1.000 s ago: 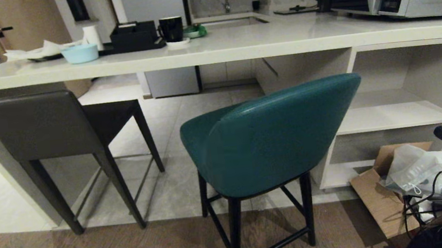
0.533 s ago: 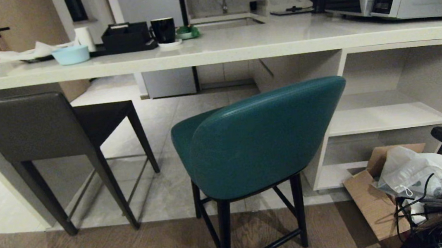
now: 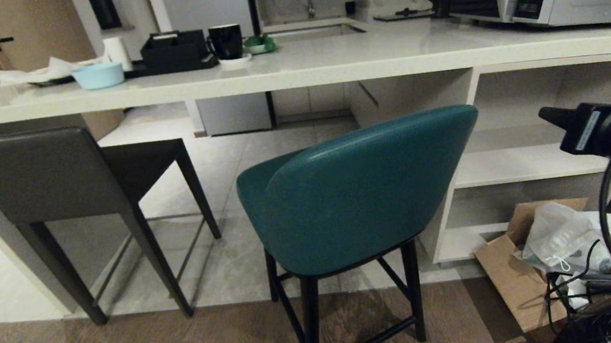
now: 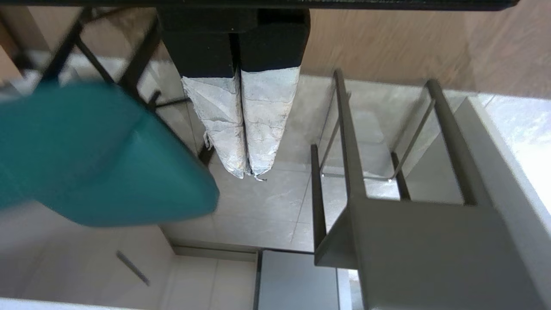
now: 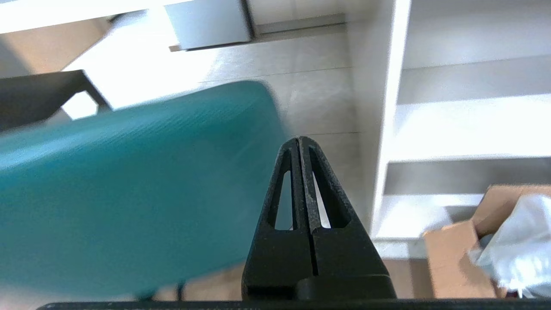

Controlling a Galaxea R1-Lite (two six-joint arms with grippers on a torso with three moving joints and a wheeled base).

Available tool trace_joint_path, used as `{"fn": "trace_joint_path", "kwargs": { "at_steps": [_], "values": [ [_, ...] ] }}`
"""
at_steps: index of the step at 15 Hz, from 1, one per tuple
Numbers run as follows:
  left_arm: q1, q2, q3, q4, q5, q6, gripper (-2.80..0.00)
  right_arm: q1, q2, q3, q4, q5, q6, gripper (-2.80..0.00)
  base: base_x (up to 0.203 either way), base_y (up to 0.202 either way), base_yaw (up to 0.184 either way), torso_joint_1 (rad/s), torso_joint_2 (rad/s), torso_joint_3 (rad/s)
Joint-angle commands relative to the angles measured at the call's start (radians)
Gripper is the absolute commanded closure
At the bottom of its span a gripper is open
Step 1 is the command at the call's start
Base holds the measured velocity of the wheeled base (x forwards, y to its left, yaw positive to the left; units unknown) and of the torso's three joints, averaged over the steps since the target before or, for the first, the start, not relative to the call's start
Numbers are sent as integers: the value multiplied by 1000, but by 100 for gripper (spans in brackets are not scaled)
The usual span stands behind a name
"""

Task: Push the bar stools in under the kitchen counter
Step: Push the blue chair back under the dining table

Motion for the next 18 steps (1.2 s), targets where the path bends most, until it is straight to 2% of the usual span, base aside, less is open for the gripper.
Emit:
{"fn": "trace_joint_path", "kwargs": {
  "at_steps": [1,4,5,7,11,14,18],
  "values": [
    [-141,363,-14,-242,101,-14,0,-65,249,-110,-25,27,-3,0,0,0,0,0,0,0],
    [-503,553,-22,-437,363,-49,0,-103,382,-185,-79,45,-3,0,0,0,0,0,0,0],
    [-565,623,-26,-484,421,-60,0,-114,418,-212,-89,46,-2,0,0,0,0,0,0,0],
    [-598,750,-47,-565,483,-86,0,-137,501,-299,-94,50,-1,0,0,0,0,0,0,0],
    [-608,938,-110,-724,515,-103,0,-147,654,-489,-62,51,2,0,0,0,0,0,0,0],
    [-631,1000,-142,-742,525,-106,0,-122,734,-568,-41,56,3,0,0,0,0,0,0,0],
    [-647,1089,-202,-785,534,-111,0,-60,776,-597,-41,58,2,0,0,0,0,0,0,0]
  ]
}}
